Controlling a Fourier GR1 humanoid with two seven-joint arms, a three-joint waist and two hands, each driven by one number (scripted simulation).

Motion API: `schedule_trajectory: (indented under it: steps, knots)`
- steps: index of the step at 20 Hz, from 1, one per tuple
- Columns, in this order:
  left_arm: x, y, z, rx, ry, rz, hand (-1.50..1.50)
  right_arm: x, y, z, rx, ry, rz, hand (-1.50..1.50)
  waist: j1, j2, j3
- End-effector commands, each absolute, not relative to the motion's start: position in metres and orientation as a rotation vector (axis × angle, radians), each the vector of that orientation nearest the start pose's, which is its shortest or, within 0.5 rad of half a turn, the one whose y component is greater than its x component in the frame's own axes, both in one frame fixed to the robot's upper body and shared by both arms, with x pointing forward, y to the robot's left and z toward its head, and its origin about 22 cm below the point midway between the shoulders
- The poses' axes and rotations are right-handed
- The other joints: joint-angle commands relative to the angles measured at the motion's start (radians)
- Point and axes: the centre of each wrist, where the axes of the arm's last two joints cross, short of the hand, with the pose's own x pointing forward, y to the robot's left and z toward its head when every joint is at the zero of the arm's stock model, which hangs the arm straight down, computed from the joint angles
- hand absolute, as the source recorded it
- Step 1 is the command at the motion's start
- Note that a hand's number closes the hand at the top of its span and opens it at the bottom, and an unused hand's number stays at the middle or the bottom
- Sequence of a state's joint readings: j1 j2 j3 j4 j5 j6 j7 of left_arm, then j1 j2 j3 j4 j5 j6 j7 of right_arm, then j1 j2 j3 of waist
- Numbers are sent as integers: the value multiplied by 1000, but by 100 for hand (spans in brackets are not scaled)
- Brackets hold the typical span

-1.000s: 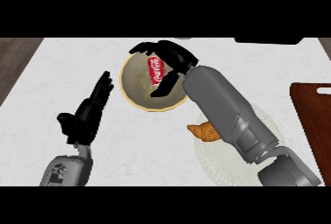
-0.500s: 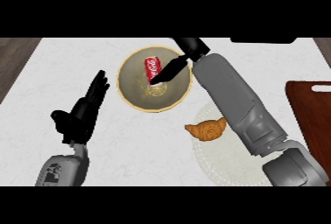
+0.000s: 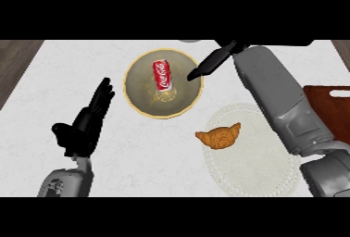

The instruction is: Pick the can from the placemat and place it in the bowl

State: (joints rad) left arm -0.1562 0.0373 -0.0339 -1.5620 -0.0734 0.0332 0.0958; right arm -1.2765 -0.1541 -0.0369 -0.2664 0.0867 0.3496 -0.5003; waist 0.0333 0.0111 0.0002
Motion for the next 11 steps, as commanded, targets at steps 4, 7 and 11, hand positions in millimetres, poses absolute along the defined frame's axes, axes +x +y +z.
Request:
schedule_trajectory:
  steps: [4, 7, 11]
  knots:
    - [266, 214, 37, 52, -1603, -140, 0, 468, -157, 117, 498, -1797, 755, -150, 2, -1, 0]
    - [277, 225, 27, 52, -1604, -133, 0, 472, -201, 128, 498, -1783, 777, -150, 0, 2, 0]
    - [284, 196, 35, 48, -1613, -142, 0, 464, -192, 98, 493, -1782, 789, -150, 2, 4, 0]
